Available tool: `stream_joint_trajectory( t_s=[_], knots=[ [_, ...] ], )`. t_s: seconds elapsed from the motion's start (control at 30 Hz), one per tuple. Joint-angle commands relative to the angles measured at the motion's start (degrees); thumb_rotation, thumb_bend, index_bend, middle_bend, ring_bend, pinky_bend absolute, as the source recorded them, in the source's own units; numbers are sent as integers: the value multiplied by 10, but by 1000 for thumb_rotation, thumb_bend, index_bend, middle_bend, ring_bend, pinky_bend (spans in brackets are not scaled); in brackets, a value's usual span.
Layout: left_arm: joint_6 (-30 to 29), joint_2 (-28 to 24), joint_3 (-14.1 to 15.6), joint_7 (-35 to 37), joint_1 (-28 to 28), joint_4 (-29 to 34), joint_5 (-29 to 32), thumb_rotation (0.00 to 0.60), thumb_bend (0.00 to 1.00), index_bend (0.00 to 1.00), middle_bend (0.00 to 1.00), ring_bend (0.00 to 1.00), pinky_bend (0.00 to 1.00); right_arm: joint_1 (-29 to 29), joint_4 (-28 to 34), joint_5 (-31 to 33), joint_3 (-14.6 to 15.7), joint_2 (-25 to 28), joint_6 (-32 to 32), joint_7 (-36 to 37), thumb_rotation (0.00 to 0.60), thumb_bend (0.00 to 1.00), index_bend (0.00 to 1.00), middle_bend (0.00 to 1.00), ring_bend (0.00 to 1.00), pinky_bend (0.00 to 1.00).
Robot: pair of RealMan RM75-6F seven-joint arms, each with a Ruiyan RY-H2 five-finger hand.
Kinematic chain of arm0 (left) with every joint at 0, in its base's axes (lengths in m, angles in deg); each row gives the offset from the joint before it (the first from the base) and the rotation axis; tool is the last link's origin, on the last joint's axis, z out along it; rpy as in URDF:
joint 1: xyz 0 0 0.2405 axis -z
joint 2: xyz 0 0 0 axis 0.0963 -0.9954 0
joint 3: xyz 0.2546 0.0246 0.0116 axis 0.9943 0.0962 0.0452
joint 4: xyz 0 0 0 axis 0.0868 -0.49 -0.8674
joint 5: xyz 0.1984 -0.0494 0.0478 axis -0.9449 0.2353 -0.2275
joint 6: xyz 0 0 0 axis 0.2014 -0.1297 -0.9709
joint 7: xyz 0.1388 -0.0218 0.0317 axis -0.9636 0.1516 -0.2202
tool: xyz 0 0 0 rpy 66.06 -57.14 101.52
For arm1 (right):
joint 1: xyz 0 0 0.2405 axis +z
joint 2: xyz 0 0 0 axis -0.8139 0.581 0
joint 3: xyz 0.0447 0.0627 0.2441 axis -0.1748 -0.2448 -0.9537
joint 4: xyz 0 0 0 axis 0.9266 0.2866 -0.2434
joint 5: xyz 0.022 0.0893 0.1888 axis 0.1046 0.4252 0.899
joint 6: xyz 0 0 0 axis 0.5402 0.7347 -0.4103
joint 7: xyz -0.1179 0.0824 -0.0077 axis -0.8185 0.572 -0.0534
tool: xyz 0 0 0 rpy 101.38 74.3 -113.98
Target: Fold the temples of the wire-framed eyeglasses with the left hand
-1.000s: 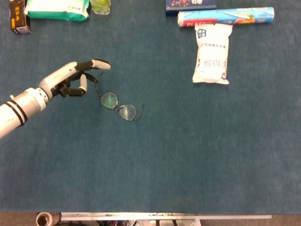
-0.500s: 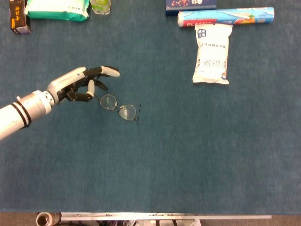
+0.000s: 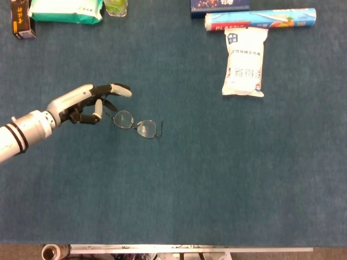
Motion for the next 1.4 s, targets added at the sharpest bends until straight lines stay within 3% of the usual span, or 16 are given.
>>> stream_joint_trajectory(
  t_s=[0.03, 0.6, 0.97, 1.17, 1.4],
  knots=[
    [0, -6, 3, -8, -1, 7, 5, 600, 924, 194, 116, 95, 223, 0, 1, -1, 0, 0, 0, 0, 600, 467, 471, 368, 231, 414],
    [14, -39, 16, -67, -17, 49, 30, 600, 924, 203, 129, 106, 229, -2, 6, -7, 2, 3, -7, 2, 600, 467, 471, 368, 231, 414],
    [13, -46, -5, -116, -28, 69, 56, 600, 919, 199, 123, 96, 233, -3, 7, -10, 2, 4, -9, 2, 600, 466, 471, 368, 231, 414],
    [16, -40, -39, -229, -47, 71, 107, 600, 822, 124, 2, 26, 231, -3, 7, -11, 3, 4, -9, 1, 600, 467, 471, 368, 231, 414],
    [14, -38, -77, -368, -78, 95, 173, 600, 670, 46, 0, 0, 174, -3, 8, -12, 3, 5, -10, 2, 600, 467, 471, 368, 231, 414]
  ],
)
